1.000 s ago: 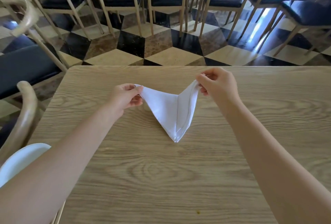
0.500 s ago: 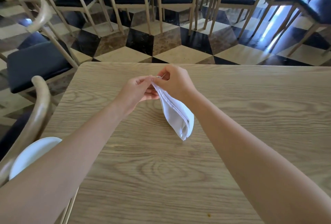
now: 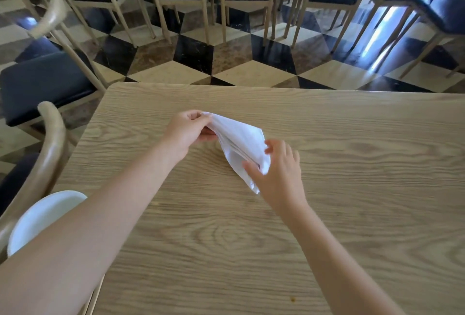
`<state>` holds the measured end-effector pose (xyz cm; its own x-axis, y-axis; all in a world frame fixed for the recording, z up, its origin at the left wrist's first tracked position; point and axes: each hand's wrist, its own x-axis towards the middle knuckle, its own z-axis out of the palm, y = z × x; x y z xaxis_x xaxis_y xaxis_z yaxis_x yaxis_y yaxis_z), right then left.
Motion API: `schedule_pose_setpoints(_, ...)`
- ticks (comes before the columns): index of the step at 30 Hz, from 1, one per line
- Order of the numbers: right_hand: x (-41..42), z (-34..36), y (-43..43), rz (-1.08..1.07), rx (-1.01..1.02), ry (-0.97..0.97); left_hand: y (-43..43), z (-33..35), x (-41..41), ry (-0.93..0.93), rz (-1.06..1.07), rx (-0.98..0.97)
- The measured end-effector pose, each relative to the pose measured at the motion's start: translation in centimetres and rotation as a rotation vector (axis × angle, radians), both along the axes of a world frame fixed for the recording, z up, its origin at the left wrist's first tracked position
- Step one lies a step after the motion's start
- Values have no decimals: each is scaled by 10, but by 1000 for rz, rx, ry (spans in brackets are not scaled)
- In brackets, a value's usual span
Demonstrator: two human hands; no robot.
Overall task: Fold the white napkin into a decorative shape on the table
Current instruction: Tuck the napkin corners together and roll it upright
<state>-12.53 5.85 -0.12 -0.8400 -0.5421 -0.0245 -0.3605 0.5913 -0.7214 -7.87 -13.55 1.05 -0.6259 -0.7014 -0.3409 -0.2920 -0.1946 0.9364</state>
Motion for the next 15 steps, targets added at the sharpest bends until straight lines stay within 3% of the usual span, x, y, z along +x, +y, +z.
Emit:
schedule_pose_setpoints(2,13,-18,12,-10,102,-5,1,-2,-1,-1,27,34)
schedule_pose_setpoints(5,19,-34,9,-49,93,3,3,-4,2,18,65,85)
schedule_pose_setpoints(11,16,-43,11,-226,-183,-72,-2,-14,24,122,179,196)
schedule_pose_setpoints(15,-3,-41,14,-292,-209,-2,5,-31,50,133,258,274)
